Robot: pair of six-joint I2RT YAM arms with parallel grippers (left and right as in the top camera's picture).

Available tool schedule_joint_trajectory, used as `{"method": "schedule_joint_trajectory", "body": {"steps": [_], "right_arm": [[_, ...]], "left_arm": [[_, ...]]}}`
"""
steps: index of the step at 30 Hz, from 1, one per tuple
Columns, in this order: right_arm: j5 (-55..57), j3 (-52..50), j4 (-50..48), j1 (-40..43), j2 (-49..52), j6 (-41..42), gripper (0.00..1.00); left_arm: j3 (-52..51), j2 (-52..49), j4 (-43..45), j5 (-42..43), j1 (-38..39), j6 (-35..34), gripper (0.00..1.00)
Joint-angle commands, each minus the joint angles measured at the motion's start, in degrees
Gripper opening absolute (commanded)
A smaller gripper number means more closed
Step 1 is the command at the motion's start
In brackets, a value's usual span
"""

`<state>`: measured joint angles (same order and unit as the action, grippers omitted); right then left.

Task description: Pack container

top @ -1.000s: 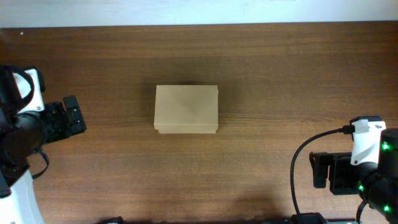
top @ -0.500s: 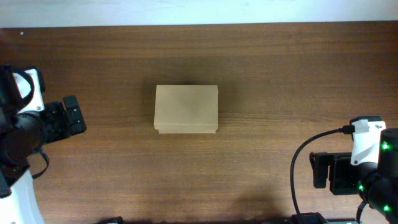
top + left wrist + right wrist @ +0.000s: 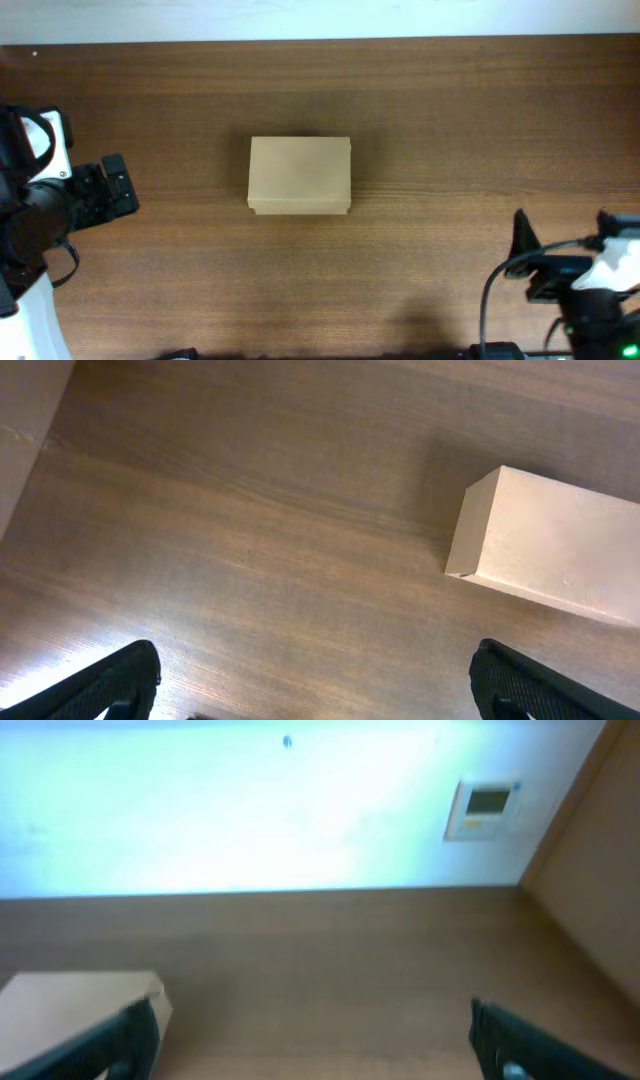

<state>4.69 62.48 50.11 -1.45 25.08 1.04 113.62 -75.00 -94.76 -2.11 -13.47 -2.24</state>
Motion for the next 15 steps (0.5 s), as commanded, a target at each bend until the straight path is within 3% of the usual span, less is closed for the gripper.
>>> {"method": "schedule_joint_trajectory", "body": {"steps": [1, 7, 15], "right_arm": [[-0.35, -13.22, -6.34, 0.46, -7.65, 0.24, 0.99], [-2.75, -30.23, -17.84, 0.46, -16.68, 1.42, 0.99], [-2.69, -43.8, -25.18, 0.46, -21.0, 1.4, 0.99]], "left_arm": [[-0.17, 0.5, -0.07, 0.37, -0.04, -0.11, 1.0], [-0.17, 0.5, -0.07, 0.37, -0.04, -0.09, 1.0], [-0.17, 0.5, -0.07, 0.37, -0.04, -0.11, 1.0]]}}
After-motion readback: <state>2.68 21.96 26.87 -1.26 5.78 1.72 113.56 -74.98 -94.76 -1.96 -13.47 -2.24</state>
